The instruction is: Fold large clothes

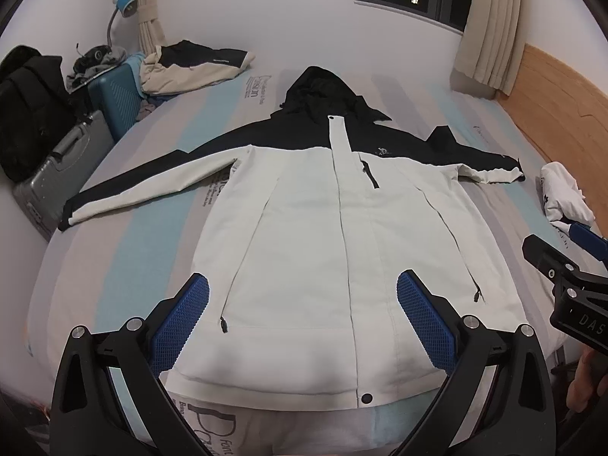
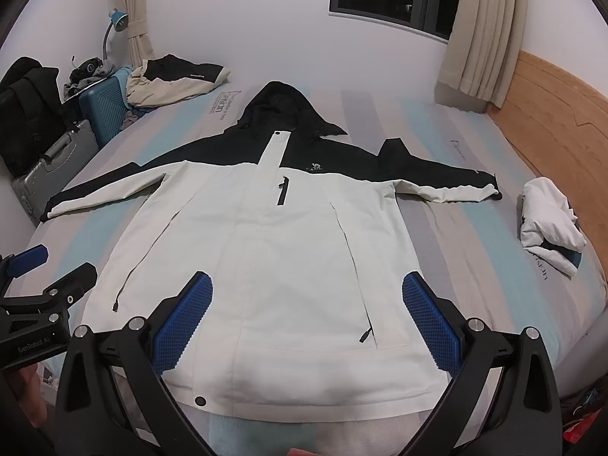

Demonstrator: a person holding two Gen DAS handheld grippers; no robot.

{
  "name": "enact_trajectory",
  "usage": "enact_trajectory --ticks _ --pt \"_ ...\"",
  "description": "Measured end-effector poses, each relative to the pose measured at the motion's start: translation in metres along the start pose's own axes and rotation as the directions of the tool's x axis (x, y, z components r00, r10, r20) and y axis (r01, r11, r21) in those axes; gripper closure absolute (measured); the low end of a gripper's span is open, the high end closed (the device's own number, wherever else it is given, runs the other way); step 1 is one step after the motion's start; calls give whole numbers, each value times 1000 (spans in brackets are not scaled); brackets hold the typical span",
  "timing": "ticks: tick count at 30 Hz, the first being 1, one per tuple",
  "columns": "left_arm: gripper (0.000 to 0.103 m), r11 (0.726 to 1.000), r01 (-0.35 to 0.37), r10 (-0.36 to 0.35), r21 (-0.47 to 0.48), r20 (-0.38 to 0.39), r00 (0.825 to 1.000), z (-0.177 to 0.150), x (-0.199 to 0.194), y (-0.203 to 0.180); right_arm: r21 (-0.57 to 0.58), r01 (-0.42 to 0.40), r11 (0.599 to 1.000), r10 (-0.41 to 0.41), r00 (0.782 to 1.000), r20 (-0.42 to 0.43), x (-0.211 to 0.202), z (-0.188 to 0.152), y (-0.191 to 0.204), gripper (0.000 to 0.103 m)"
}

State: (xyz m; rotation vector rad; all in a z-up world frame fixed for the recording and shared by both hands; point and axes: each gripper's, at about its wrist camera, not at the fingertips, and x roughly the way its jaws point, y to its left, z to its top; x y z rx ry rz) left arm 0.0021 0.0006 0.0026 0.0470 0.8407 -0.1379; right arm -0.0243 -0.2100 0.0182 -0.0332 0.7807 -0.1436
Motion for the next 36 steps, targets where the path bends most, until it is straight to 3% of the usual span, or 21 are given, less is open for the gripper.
enact_trajectory --ticks 36 --pt "6 1000 -10 10 7 2 1000 8 0 11 61 -22 998 21 1000 18 -5 9 4 7"
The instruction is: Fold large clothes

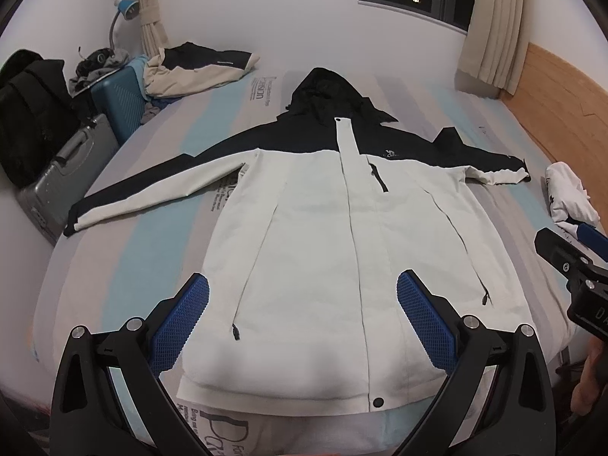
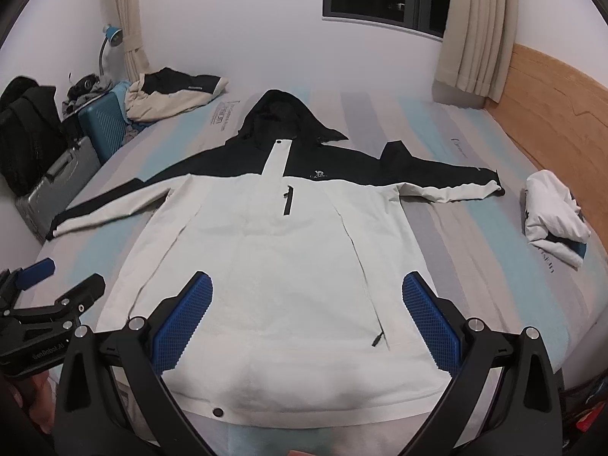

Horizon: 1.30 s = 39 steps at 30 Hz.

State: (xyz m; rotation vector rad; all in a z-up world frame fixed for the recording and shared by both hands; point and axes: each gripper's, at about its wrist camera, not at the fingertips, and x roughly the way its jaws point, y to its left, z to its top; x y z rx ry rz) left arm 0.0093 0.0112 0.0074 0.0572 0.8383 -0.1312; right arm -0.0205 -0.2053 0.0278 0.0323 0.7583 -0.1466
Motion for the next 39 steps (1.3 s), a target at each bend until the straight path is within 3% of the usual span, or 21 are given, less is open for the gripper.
enact_trajectory --ticks 6,11,19,33,39 --pt "6 1000 10 -10 5 -9 1000 18 18 13 34 -11 999 12 1000 -15 11 11 5 7" --pt "6 1000 15 -15 -7 -24 1000 36 48 24 13 26 1000 -26 999 -25 36 23 11 7" --pt "6 1000 -26 26 8 -34 999 73 112 20 32 -3 999 5 999 -49 109 54 -11 7" --pt "6 996 -82 79 -44 -58 995 181 228 -25 -41 -9 999 4 994 -108 249 146 -77 7" --pt "6 992 -95 86 -78 -104 991 218 280 -33 -74 -15 997 3 988 -151 311 176 -103 7"
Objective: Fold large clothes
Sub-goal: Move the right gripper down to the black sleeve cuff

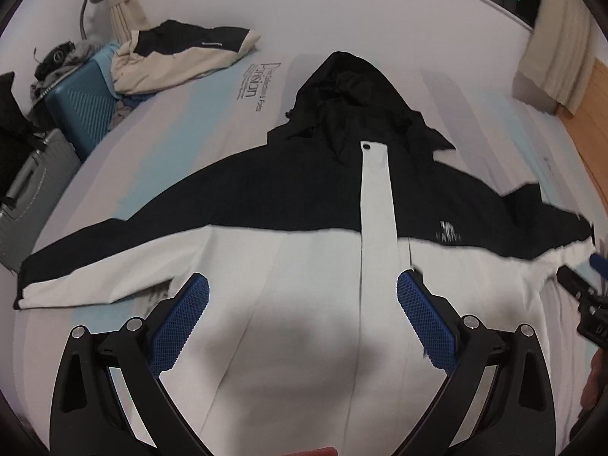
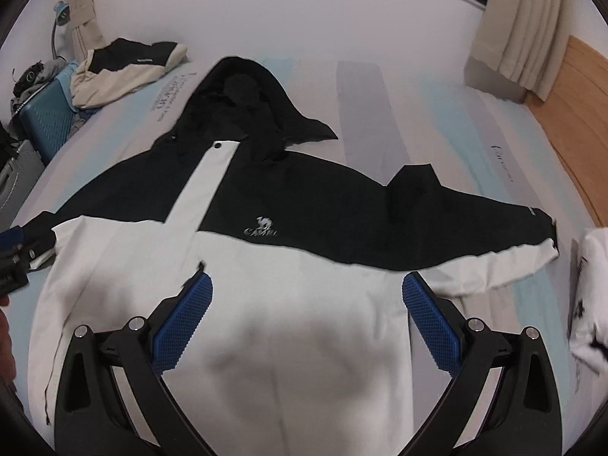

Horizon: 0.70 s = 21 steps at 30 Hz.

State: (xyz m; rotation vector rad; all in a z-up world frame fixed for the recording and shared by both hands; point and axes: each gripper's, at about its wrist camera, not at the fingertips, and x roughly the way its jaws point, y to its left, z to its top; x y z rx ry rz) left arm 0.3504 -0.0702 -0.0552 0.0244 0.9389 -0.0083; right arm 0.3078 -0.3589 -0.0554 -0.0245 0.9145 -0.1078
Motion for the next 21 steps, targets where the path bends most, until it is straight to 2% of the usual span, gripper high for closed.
enact_trajectory --ticks 7,11,17,21 --pt "6 1000 -16 16 23 1 1000 40 37 -11 -23 23 999 -23 1000 -12 51 35 -22 7" --pt "6 997 -3 3 80 -6 1000 56 68 -25 -38 66 997 -67 998 -20 75 48 -50 7" --pt "6 989 29 -22 144 -50 999 72 119 -54 -26 137 990 -139 986 -94 111 48 -140 7" --pt "6 981 47 -33 187 -79 996 81 145 -75 -4 171 985 -170 970 -172 131 42 -225 7"
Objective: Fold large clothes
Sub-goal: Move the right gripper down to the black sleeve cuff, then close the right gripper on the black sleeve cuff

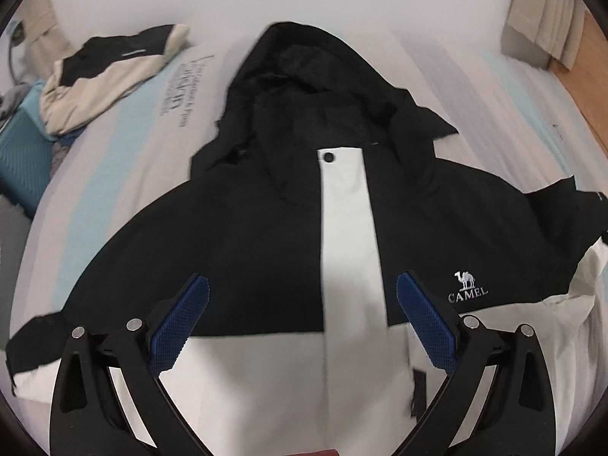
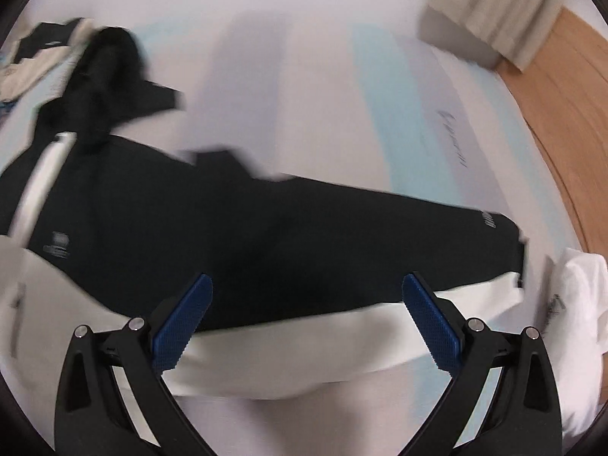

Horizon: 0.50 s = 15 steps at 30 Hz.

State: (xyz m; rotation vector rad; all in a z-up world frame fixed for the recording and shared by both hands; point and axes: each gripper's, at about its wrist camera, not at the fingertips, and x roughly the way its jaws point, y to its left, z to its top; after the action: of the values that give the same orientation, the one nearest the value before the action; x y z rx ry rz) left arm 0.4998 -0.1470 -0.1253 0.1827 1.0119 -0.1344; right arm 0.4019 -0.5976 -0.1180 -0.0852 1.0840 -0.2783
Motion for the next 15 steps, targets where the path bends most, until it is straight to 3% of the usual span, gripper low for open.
enact_trajectory --ticks 5,8,15 --pt "6 999 -2 2 45 -2 1000 15 22 -14 32 58 998 -55 996 -68 30 13 -112 7" --pt "6 999 6 -5 38 -14 1000 19 35 -16 48 55 997 -48 988 -146 51 19 -172 7" --pt "6 999 1 1 41 -43 999 20 64 -25 156 76 985 -32 963 -266 88 5 -273 14"
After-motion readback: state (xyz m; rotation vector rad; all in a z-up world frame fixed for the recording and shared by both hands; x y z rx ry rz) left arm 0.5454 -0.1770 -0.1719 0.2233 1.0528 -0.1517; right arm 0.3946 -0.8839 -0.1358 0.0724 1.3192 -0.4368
